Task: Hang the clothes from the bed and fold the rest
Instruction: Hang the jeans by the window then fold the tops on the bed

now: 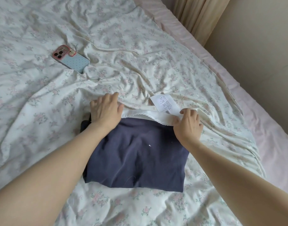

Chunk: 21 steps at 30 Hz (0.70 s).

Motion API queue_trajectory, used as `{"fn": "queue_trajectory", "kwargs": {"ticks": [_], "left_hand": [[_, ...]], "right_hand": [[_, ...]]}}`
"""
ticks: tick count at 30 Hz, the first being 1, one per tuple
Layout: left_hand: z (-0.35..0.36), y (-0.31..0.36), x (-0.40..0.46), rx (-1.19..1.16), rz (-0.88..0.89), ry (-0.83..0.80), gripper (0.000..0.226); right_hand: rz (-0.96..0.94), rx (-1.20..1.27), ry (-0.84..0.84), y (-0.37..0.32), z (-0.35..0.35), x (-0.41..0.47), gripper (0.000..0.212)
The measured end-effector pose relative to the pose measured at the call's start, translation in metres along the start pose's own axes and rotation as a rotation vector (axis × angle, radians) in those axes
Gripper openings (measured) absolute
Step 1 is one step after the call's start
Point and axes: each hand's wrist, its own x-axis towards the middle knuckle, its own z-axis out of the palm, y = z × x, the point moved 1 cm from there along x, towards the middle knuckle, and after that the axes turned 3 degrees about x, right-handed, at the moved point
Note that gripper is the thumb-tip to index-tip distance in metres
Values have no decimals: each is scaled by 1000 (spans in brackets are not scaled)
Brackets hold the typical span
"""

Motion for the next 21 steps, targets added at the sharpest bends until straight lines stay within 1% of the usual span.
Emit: {"fn": "queue_trajectory", "kwargs": {"ticks": [2,3,5,6,7,9,11,13,14,16,19,20,21], "left_hand": [[3,16,-19,0,180,79,54],[6,24,-29,37,266,69,57],[19,35,-47,163,381,-86,61],[29,36,-54,236,397,-166,60],[38,35,-56,280,391,-226,59],[44,37,-52,300,370,-315,57],[37,39,-49,260,374,-349,56],[24,35,-51,216,364,-285,54],[16,30,-56,176,321,-232,52],[1,14,-69,19,151,-107,48],[-11,-20,-87,-206,-122,69,42],[-13,-32,-92,-278,-207,91,42],[-15,-44,-96,-411,-297,83,40]], "right_hand": [[84,246,86,6,1,-21,46],[159,368,95,9,2,-32,54],[365,560,41,16,7,-52,70],[466,622,-1,19,10,-59,73],[542,656,-47,21,11,-65,70],[594,681,-144,19,11,-70,51],[553,690,-170,15,4,-68,29],[454,649,-155,4,-6,-66,18],[390,605,-142,-5,-12,-65,15],[238,527,-138,-30,-25,-68,12],[0,467,-173,-76,-31,-77,18],[-69,456,-188,-93,-28,-82,21],[-129,458,-216,-110,-23,-88,25]]}}
